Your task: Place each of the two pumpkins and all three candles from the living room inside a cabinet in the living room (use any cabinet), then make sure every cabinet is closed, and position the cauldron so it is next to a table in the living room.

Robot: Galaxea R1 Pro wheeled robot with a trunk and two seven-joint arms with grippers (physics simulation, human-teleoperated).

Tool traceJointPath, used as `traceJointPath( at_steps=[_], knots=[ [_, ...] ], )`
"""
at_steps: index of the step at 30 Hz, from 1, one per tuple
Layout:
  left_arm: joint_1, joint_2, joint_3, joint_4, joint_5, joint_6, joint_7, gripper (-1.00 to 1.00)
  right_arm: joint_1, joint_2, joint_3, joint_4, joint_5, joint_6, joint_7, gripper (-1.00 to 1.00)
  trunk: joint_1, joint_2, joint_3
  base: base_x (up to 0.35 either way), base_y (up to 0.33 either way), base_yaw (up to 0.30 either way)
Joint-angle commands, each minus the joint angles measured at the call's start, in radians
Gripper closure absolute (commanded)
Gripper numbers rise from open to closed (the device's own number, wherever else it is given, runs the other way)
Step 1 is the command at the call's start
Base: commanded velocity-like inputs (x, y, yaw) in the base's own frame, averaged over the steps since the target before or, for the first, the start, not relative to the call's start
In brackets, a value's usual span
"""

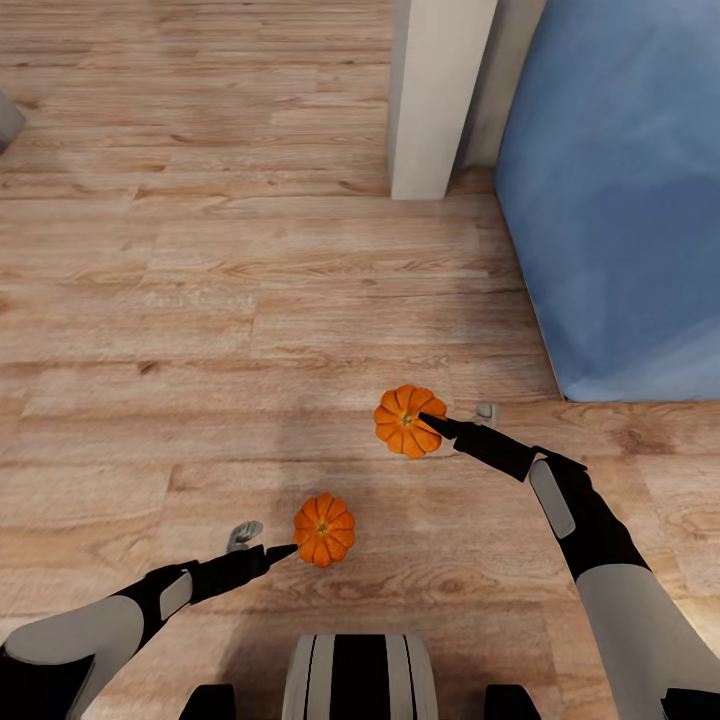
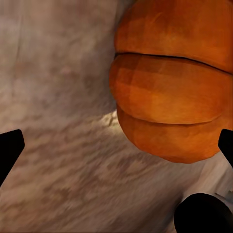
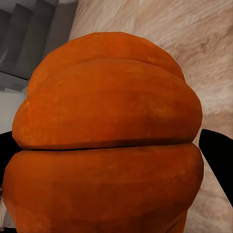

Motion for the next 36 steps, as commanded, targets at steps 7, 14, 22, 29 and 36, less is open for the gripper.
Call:
traceJointPath(
  at_steps=[7,14,22,29,36],
  knots=[
    [-0.001,-0.002,0.0,-0.001,0.001,-0.015,0.003,-1.0,0.0,0.0,0.0,0.0,-0.001,0.0,-0.002,1.0,0.0,0.0,0.0,0.0,0.0,0.0],
    [-0.001,-0.001,0.0,-0.001,0.0,-0.02,-0.001,-1.0,0.0,0.0,0.0,0.0,-0.001,0.0,-0.001,1.0,0.0,0.0,0.0,0.0,0.0,0.0],
    [-0.001,-0.002,0.0,-0.001,0.0,-0.02,-0.001,-1.0,0.0,0.0,0.0,0.0,-0.002,0.0,-0.001,1.0,0.0,0.0,0.0,0.0,-0.003,0.0],
    [-0.001,-0.002,0.0,-0.001,0.001,-0.02,-0.001,-1.0,0.0,0.0,0.0,0.0,-0.001,0.0,-0.001,1.0,0.0,0.0,0.0,0.021,-0.192,0.0],
    [-0.001,0.002,0.003,-0.001,0.001,-0.02,-0.003,-1.0,0.0,0.0,0.0,0.0,-0.002,0.0,-0.001,1.0,0.0,0.0,0.0,0.007,-0.019,0.0]
  ],
)
